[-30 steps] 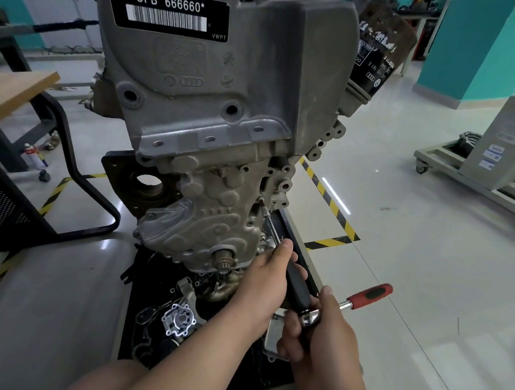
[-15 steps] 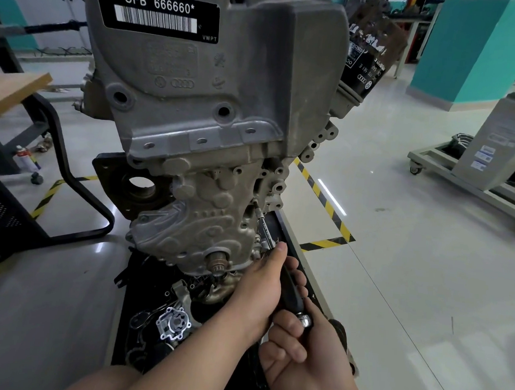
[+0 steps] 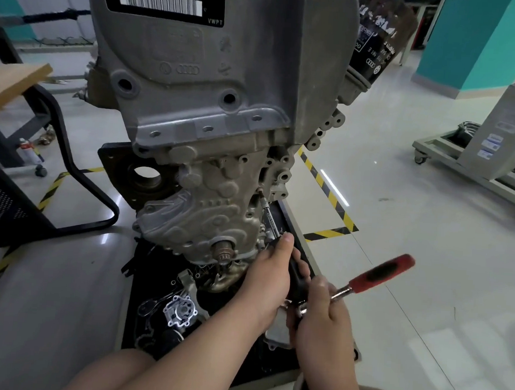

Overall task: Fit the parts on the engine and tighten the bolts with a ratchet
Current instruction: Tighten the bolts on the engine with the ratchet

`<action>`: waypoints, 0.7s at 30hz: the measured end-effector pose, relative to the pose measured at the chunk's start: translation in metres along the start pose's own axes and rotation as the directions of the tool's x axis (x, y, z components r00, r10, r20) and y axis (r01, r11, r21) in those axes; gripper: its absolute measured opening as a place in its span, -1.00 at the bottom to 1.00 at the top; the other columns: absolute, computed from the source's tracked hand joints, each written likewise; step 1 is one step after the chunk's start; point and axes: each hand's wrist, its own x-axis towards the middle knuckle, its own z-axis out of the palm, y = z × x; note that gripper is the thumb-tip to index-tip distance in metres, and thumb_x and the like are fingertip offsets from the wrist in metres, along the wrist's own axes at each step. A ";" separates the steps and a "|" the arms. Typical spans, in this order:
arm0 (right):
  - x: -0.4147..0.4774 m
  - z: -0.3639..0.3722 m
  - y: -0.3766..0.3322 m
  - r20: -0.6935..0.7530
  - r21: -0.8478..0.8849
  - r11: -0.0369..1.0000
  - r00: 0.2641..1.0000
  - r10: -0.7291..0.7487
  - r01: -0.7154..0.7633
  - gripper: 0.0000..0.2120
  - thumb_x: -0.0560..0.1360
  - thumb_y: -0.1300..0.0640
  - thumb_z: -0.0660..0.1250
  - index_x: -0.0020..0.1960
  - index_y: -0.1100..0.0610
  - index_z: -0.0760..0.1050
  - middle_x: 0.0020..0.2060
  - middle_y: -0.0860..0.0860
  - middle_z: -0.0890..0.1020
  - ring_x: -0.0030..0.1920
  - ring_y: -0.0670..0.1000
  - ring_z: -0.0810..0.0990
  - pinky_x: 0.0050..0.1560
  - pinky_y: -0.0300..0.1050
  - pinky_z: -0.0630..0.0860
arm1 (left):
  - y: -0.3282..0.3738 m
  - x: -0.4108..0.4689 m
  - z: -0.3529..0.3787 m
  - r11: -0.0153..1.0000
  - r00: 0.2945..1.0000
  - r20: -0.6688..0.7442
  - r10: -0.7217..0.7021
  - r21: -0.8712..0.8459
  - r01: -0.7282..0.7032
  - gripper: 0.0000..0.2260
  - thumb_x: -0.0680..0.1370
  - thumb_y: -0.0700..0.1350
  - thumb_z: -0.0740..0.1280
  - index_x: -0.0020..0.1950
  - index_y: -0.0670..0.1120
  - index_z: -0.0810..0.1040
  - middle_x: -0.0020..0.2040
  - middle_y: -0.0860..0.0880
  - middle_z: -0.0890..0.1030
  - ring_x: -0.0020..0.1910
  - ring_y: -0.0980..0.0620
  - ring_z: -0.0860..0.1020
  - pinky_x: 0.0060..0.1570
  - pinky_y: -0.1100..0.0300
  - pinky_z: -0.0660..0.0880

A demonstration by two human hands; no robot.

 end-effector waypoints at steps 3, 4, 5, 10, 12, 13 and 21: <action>0.001 -0.006 0.004 0.139 -0.429 0.842 0.945 -0.297 0.328 -0.54 0.46 -0.26 -0.04 0.10 -0.04 0.46 -0.30 -0.11 0.59 -0.24 -0.09 0.58 -0.25 -0.09 0.42 | 0.002 -0.001 0.001 1.000 1.000 -0.018 -0.020 -0.007 0.020 -0.62 0.61 0.12 0.22 -0.32 -0.04 0.51 -0.43 -0.03 0.57 -0.43 0.04 0.53 -0.21 0.16 0.49; 0.002 -0.007 0.005 0.179 -0.540 0.754 0.926 -0.331 0.374 -0.50 0.46 -0.27 -0.06 0.20 -0.05 0.42 -0.26 -0.14 0.58 -0.22 -0.08 0.58 -0.25 -0.09 0.40 | 0.003 -0.001 0.000 1.000 1.000 -0.018 -0.022 -0.001 0.022 -0.64 0.62 0.11 0.22 -0.28 -0.07 0.49 -0.44 -0.02 0.56 -0.44 0.05 0.52 -0.25 0.18 0.50; 0.003 -0.008 0.004 0.190 -0.589 0.707 0.917 -0.351 0.393 -0.48 0.46 -0.26 -0.07 0.26 -0.06 0.39 -0.22 -0.15 0.57 -0.22 -0.08 0.56 -0.25 -0.09 0.40 | 0.003 -0.001 0.000 1.000 1.000 -0.016 -0.021 0.006 0.021 -0.64 0.62 0.11 0.21 -0.26 -0.08 0.48 -0.44 -0.01 0.56 -0.44 0.05 0.52 -0.28 0.20 0.50; 0.003 -0.002 0.004 0.067 -0.310 0.900 0.951 -0.301 0.306 -0.66 0.49 -0.19 0.02 -0.06 -0.01 0.45 -0.42 -0.12 0.55 -0.39 -0.17 0.51 -0.35 -0.20 0.33 | 0.003 0.000 0.002 0.998 1.000 -0.023 -0.010 0.060 0.011 -0.68 0.62 0.12 0.21 -0.09 -0.11 0.56 -0.42 0.00 0.57 -0.37 0.04 0.53 -0.15 0.12 0.49; 0.004 0.002 0.003 0.016 -0.160 0.964 0.977 -0.210 0.210 -0.65 0.53 -0.15 0.04 -0.16 0.04 0.47 -0.45 -0.13 0.57 -0.42 -0.17 0.51 -0.38 -0.26 0.36 | 0.003 0.002 0.003 0.997 1.000 -0.029 -0.012 0.079 0.014 -0.68 0.62 0.12 0.21 -0.02 -0.12 0.56 -0.42 0.01 0.58 -0.37 0.04 0.54 -0.14 0.11 0.49; 0.005 0.003 0.002 -0.005 -0.069 0.990 0.992 -0.124 0.124 -0.63 0.56 -0.13 0.05 -0.16 0.06 0.52 -0.43 -0.13 0.59 -0.40 -0.16 0.54 -0.38 -0.26 0.40 | 0.004 0.002 0.003 0.997 1.000 -0.024 -0.011 0.076 0.013 -0.68 0.62 0.11 0.22 -0.06 -0.12 0.55 -0.41 0.00 0.59 -0.38 0.03 0.55 -0.17 0.12 0.49; -0.002 0.010 -0.013 0.198 0.489 0.800 0.938 0.285 -0.346 -0.56 0.65 -0.07 0.08 -0.09 0.14 0.63 -0.57 0.11 0.36 -0.66 -0.01 0.20 -0.62 -0.22 0.27 | 0.007 -0.005 0.000 0.999 1.000 -0.005 0.006 0.036 -0.006 -0.69 0.63 0.06 0.22 -0.15 -0.17 0.41 -0.47 -0.04 0.55 -0.54 -0.02 0.51 -0.49 0.26 0.48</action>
